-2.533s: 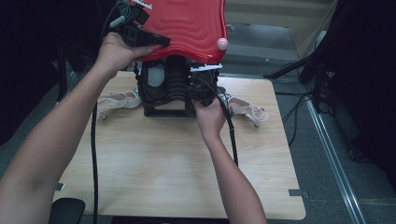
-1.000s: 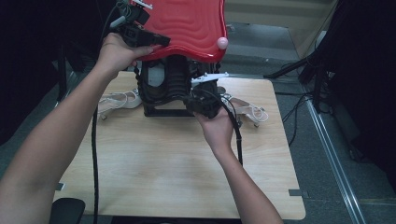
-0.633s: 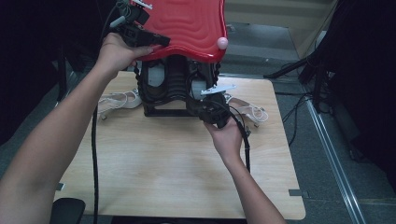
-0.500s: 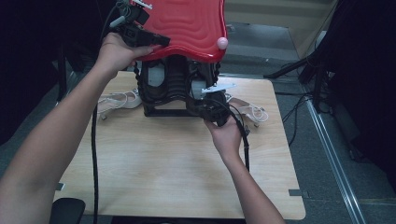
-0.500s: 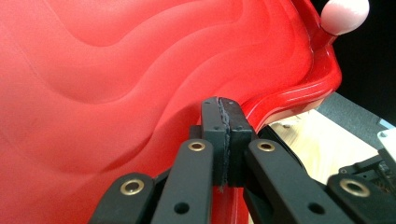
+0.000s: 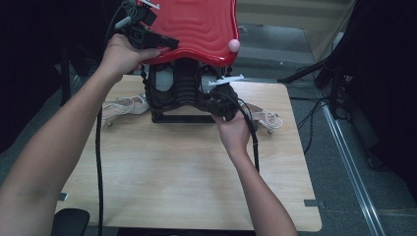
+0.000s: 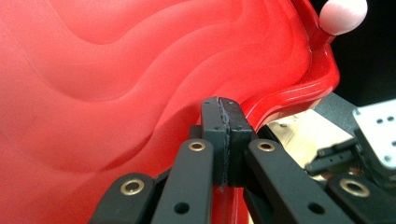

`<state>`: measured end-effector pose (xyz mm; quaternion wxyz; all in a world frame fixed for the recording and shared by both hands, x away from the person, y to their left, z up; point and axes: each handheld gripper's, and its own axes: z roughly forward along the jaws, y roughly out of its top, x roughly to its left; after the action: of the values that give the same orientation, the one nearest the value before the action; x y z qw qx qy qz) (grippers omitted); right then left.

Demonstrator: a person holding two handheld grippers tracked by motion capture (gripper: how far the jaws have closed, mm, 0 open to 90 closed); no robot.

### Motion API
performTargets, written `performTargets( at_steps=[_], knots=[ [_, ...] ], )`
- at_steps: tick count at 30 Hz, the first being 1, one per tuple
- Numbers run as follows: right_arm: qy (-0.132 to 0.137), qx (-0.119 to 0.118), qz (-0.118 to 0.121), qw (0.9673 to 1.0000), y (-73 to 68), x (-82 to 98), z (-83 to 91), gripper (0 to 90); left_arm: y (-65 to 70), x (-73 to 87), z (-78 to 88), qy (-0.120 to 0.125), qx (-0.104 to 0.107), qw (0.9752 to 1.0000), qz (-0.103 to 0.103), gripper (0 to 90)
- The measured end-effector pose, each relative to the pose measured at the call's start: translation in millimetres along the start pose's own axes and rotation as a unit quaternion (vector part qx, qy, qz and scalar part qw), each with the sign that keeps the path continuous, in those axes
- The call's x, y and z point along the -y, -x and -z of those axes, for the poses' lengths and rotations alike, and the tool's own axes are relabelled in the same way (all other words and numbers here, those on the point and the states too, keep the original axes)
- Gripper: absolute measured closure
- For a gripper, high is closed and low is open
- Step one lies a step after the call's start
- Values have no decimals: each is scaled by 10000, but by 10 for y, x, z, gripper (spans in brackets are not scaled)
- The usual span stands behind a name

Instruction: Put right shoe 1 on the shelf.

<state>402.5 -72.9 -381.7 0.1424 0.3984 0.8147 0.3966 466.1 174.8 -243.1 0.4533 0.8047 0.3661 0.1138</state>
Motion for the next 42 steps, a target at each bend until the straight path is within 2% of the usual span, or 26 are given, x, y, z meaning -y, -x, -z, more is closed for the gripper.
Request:
performTargets(
  at_steps=[1, 6, 13, 17, 19, 21, 22, 23, 26, 27, 30, 31, 33, 35, 38, 41, 42],
  knots=[
    [44, 34, -80, 10000, 44, -45, -17, 900, -1, 0, 0, 0, 2, 10000, 5, 900],
    [120, 72, -191, 9997, 111, -103, -79, 900, -3, 0, 1, -2, 5, 10000, 1, 900],
    [186, 77, -126, 9997, 128, -85, -98, 900, -5, -7, -2, -11, -2, 10000, 27, 900],
    [-14, 38, -197, 9998, 159, -127, -162, 897, -7, -14, -2, -38, -6, 10000, 72, 900],
    [-55, -97, -321, 9994, 151, -91, -195, 835, -4, -15, 12, -36, -20, 9999, 144, 889],
    [41, -125, -303, 9995, 135, -60, -192, 827, -8, -21, 22, -9, -10, 9998, 215, 856],
    [157, -145, -304, 9993, 120, -31, -171, 819, -15, -31, 32, -15, 18, 9996, 269, 811],
    [234, -295, -442, 9983, 123, 8, -122, 803, -10, -37, 38, -35, -2, 9997, 258, 785],
    [274, -416, -464, 9977, 128, 43, -71, 780, 16, -39, 49, -38, -55, 9997, 224, 771],
    [302, -545, -395, 9973, 114, 87, -3, 742, 24, -41, 59, -77, -41, 9997, 220, 727],
    [307, -596, -308, 9973, 97, 121, 45, 689, 54, -37, 100, -127, -70, 9998, 168, 697],
    [318, -723, -253, 9966, 82, 162, 94, 635, 67, -36, 122, -102, -34, 9998, 178, 676],
    [317, -793, -241, 9961, 75, 185, 119, 620, 100, -23, 185, -83, 8, 9999, 116, 657],
    [393, -936, -86, 9948, 55, 266, 200, 595, 140, 1, 247, -102, 2, 9999, 45, 589],
    [425, -975, -27, 9943, 51, 319, 254, 572, 194, 62, 322, -85, 93, 9999, 54, 560],
    [454, -1091, -55, 9930, 63, 412, 318, 547, 233, 163, 387, -58, 149, 9999, 49, 525],
    [461, -1086, 5, 9930, 68, 476, 349, 527, 239, 186, 398, -69, 167, 9998, 56, 500]
  ],
)
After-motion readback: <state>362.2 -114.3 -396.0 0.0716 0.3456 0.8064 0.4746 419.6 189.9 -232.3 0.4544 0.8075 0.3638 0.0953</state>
